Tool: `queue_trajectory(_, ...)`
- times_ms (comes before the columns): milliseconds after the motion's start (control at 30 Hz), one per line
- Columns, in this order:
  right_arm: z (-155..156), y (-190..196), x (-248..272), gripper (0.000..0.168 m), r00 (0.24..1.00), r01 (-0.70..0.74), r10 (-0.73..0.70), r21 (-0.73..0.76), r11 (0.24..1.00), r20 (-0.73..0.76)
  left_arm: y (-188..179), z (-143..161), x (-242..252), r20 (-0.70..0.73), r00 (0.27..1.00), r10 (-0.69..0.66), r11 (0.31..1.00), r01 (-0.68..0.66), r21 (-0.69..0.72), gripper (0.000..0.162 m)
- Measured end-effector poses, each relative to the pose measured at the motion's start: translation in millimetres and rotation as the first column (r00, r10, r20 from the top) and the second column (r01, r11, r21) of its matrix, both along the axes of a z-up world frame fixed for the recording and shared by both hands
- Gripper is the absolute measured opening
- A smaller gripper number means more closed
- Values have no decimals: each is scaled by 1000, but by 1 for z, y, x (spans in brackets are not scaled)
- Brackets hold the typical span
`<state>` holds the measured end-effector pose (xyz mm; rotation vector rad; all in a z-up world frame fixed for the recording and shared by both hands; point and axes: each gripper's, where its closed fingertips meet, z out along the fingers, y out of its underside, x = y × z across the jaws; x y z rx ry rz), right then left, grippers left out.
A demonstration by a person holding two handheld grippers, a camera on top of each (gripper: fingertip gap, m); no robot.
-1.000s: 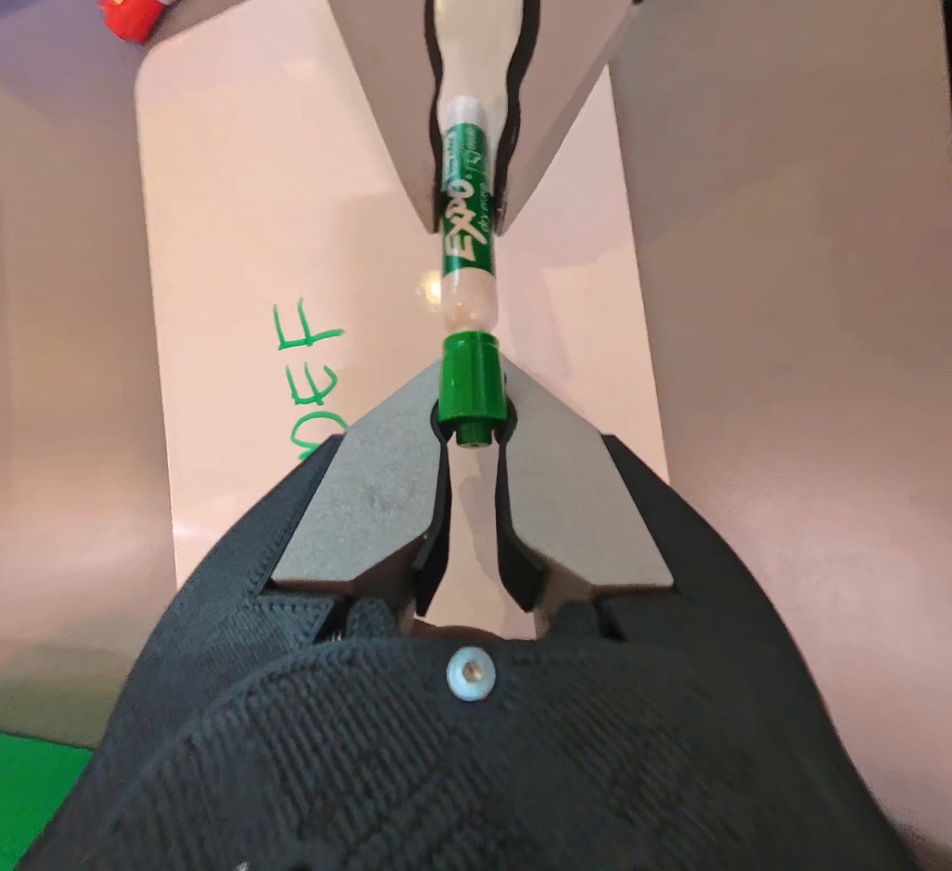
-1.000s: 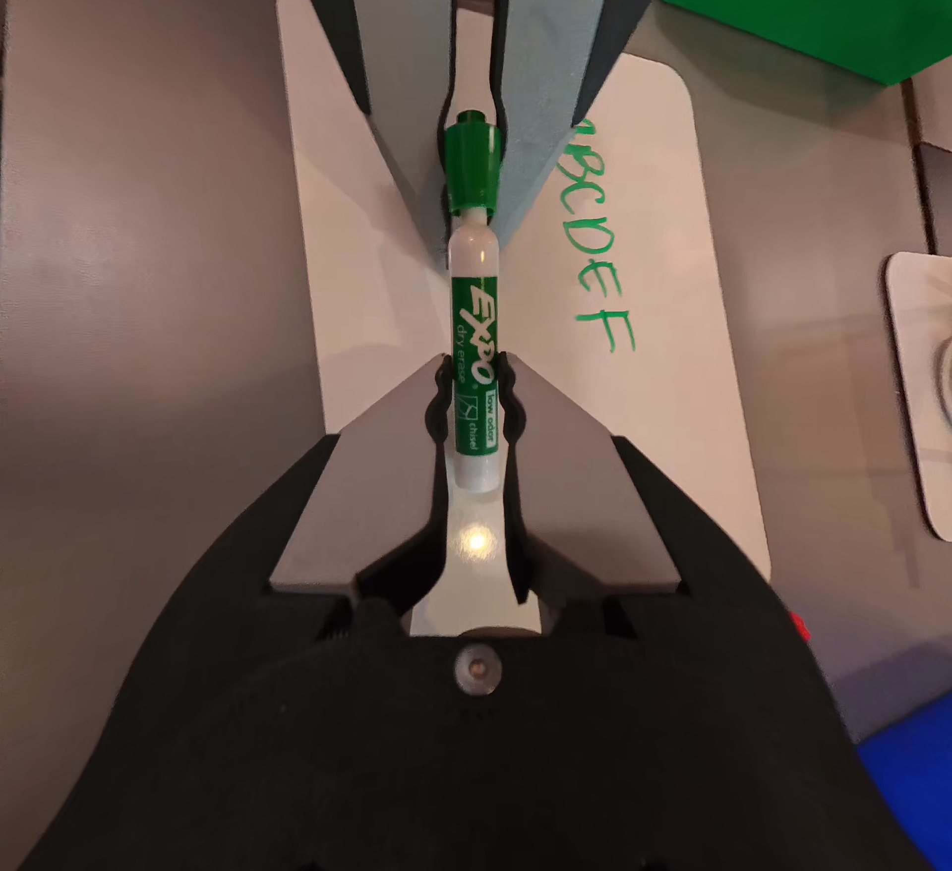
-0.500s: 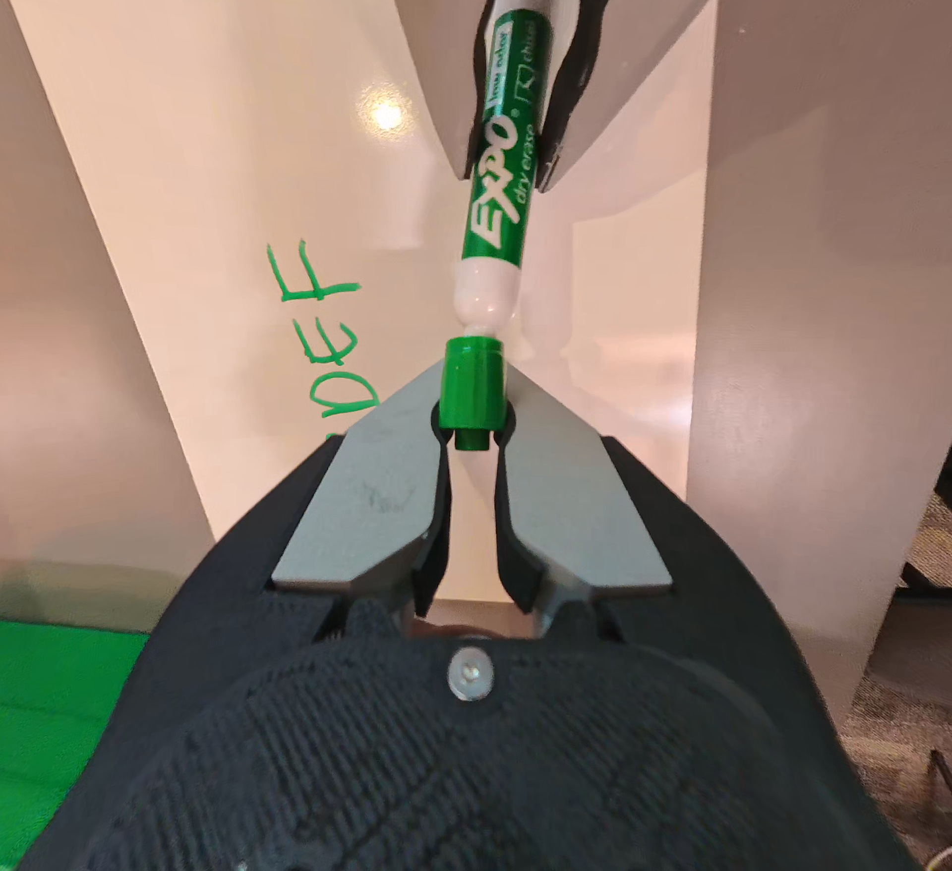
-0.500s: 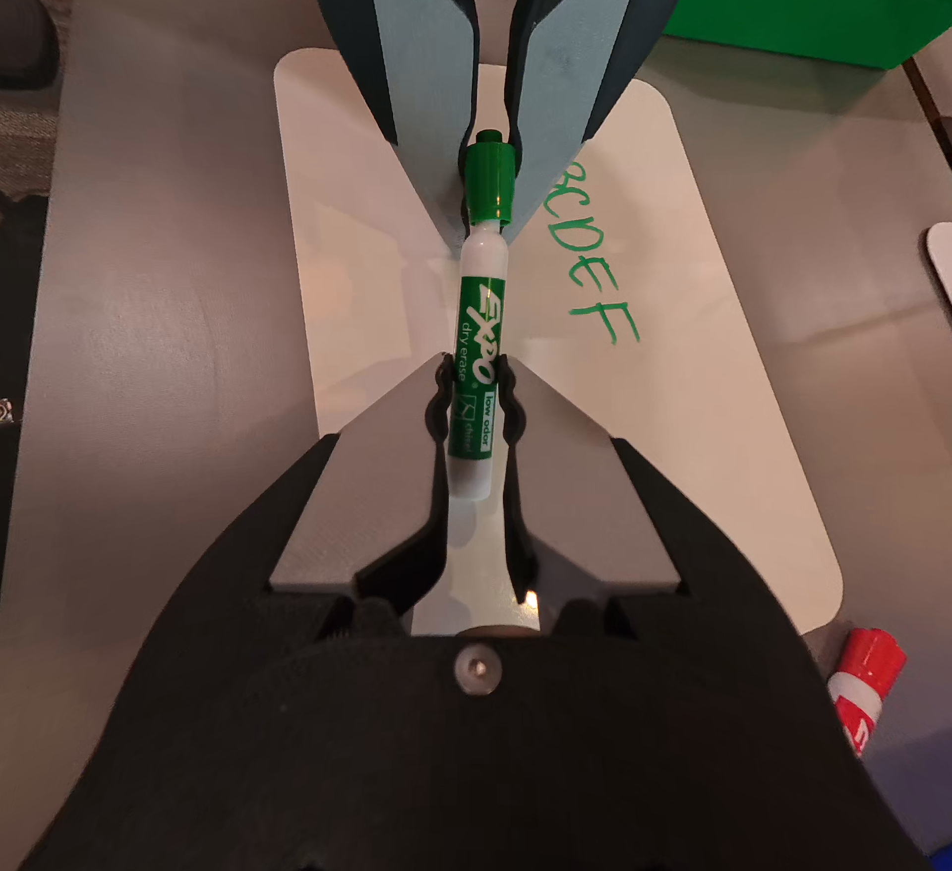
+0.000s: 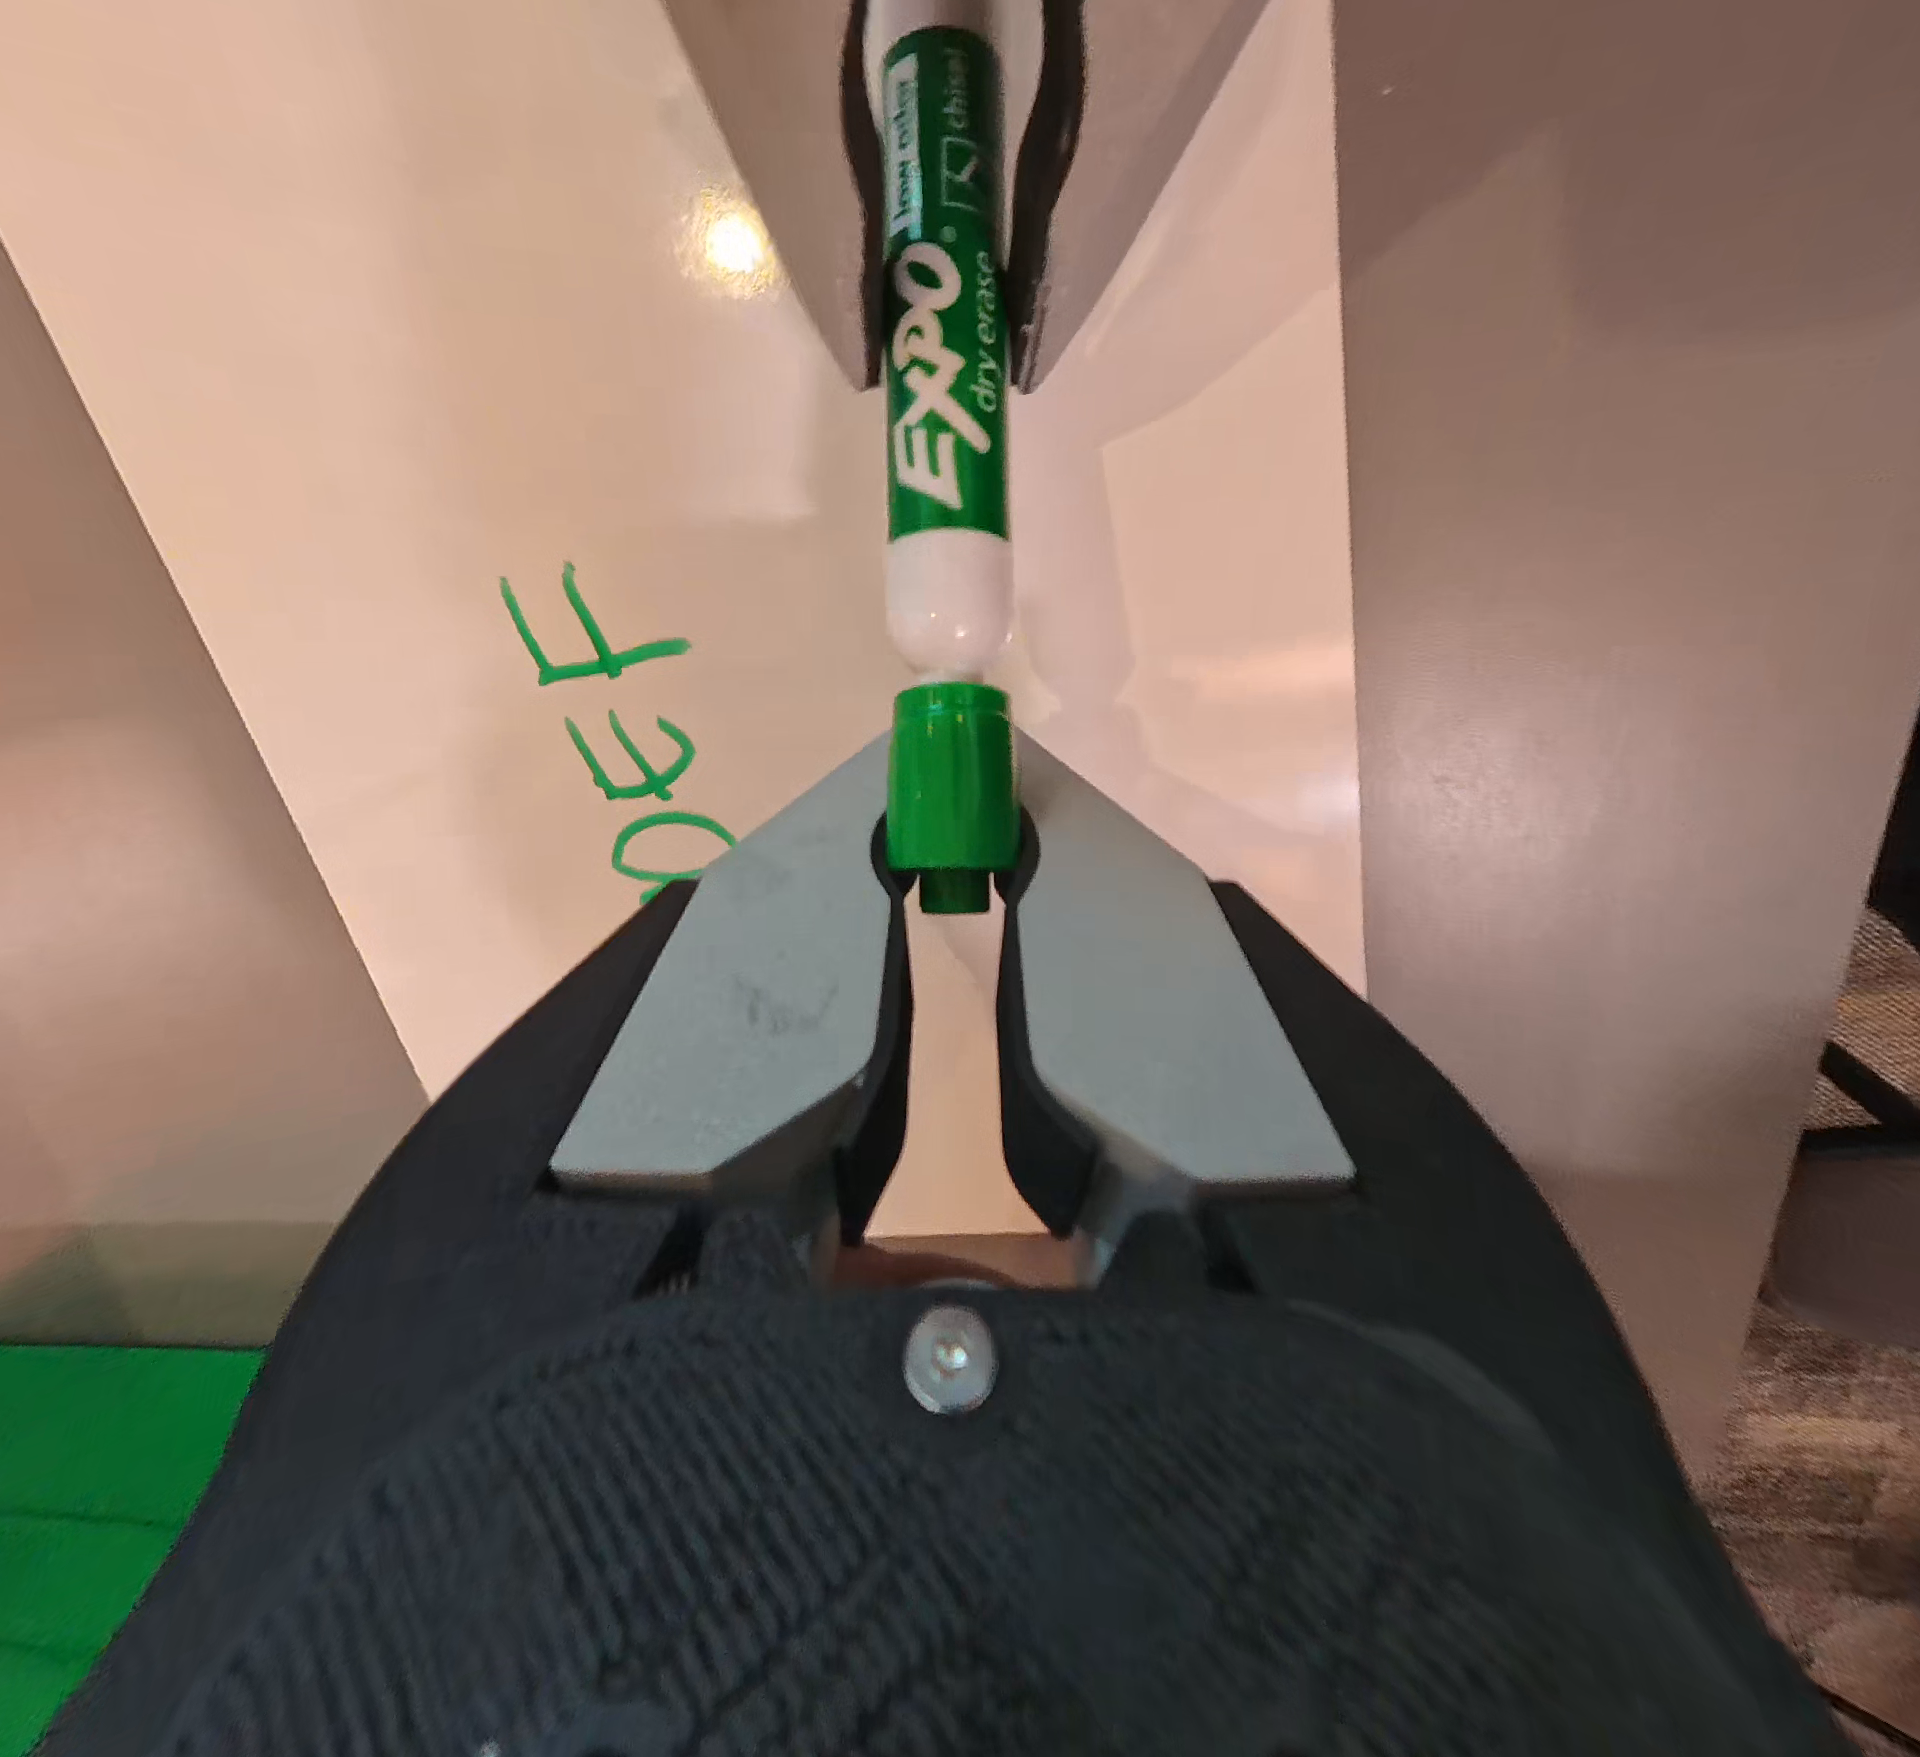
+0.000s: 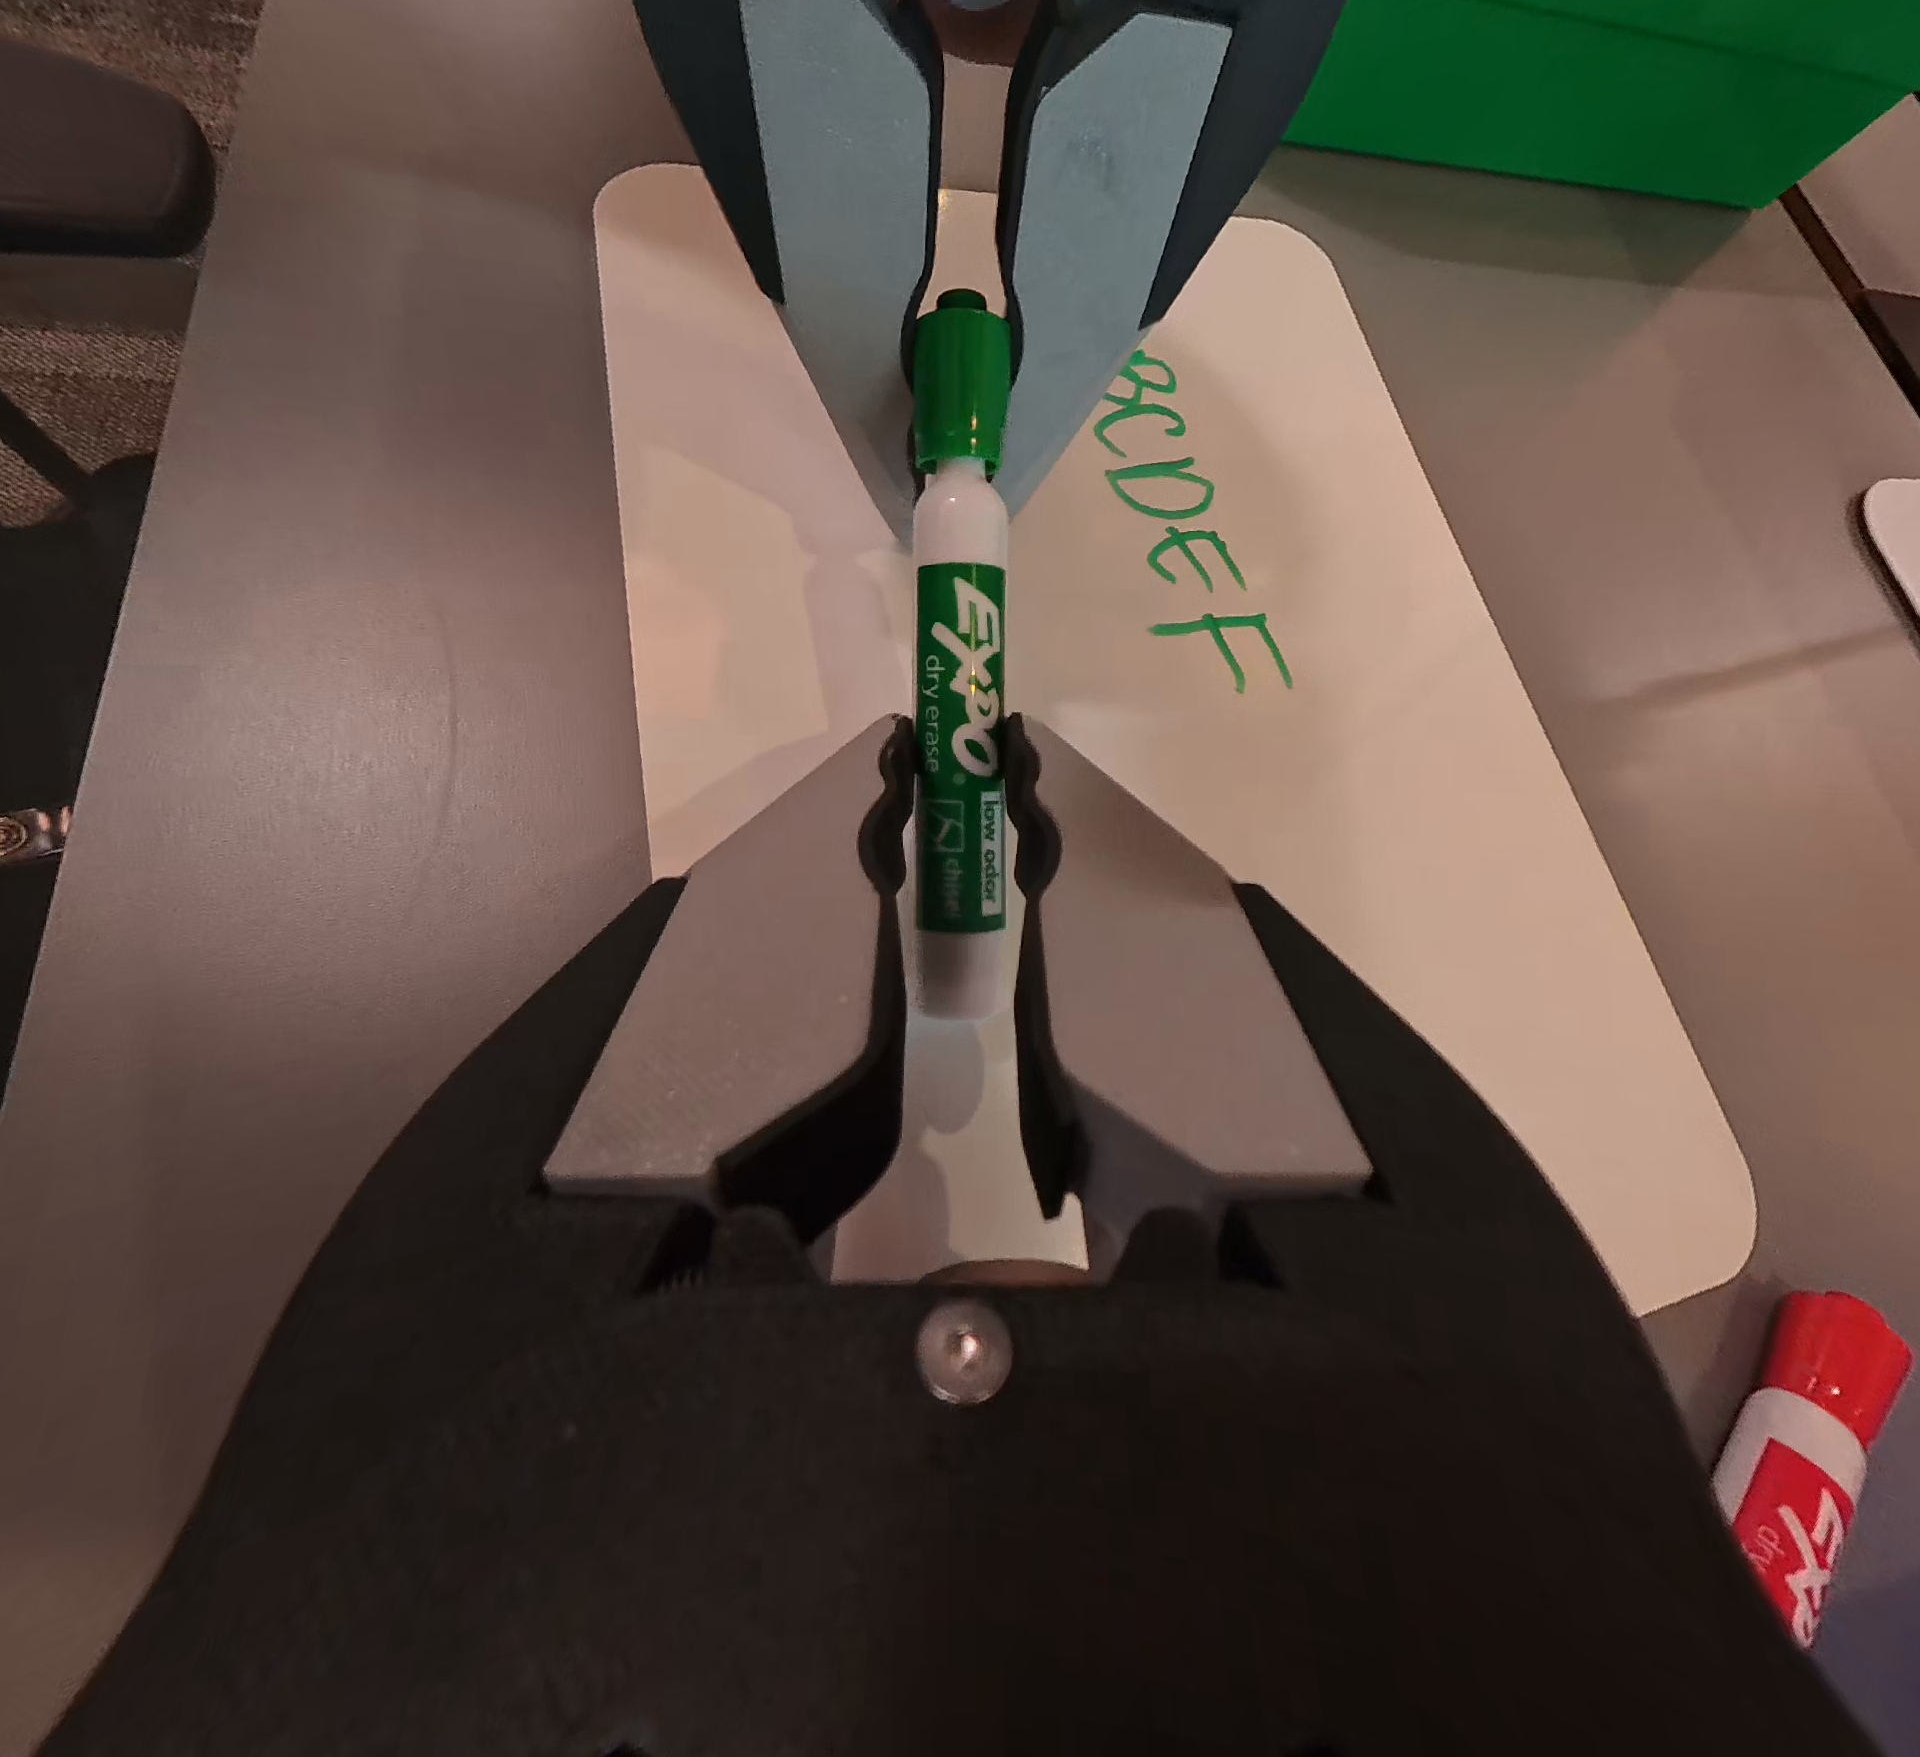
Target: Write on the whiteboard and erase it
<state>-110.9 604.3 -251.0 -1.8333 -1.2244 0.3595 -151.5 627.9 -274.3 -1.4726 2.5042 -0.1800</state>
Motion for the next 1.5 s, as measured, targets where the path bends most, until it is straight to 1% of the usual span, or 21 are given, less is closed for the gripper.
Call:
queue_trajectory(100,1,1,1,13,1000,4,-4,4,1000,-5,-4,0,3,-20,1000,-14,1000,14,-7,7)
queue_trajectory(333,1,1,2,12,999,-3,3,-14,1000,-35,-3,0,7,-22,999,49,999,-50,-6,6)
queue_trajectory(467,1,2,2,13,1000,4,-5,-12,1000,-29,-3,-1,6,-36,998,50,999,-51,-4,7)
queue_trajectory(533,1,5,3,14,999,30,-31,-20,999,-28,-1,-1,6,-37,998,54,998,-55,-10,8)
queue_trajectory(600,-2,6,-1,16,1000,27,-27,-25,999,-12,-1,-1,9,-30,998,48,999,-48,-12,9)
queue_trajectory(667,-12,6,-5,20,999,29,-28,-72,997,19,-6,-1,13,-21,999,25,1000,-25,-5,9)
queue_trajectory(700,-15,7,-5,15,998,40,-37,-73,997,48,-7,-1,15,-25,1000,11,1000,-11,4,9)
queue_trajectory(767,-15,7,-5,14,997,40,-37,-43,998,64,-7,0,15,-30,1000,-1,1000,2,15,10)
queue_trajectory(900,-6,2,-6,14,999,16,-19,-89,996,-27,-10,0,16,21,1000,-1,1000,1,-9,11)
queue_trajectory(967,2,2,-4,14,997,15,-22,-89,996,-80,-7,1,15,59,998,11,1000,-11,2,21)
queue_trajectory(1100,15,2,0,14,985,25,-42,-100,995,-169,-8,10,14,201,977,73,997,-65,-45,25)
queue_trajectory(1200,19,5,5,14,981,56,-72,-92,994,-180,-7,25,16,352,922,160,984,-121,-130,27)
queue_trajectory(1300,27,13,17,15,969,120,-132,-72,990,-208,0,45,19,506,822,263,960,-167,-227,27)
queue_trajectory(1400,58,19,37,15,929,205,-200,-16,979,-312,21,70,24,647,654,392,917,-219,-334,27)
queue_trajectory(1467,89,24,60,15,879,301,-262,37,953,-398,35,85,26,712,530,460,886,-228,-403,25)
queue_trajectory(1500,104,26,75,15,849,357,-297,60,932,-437,41,88,26,730,485,481,876,-228,-425,24)
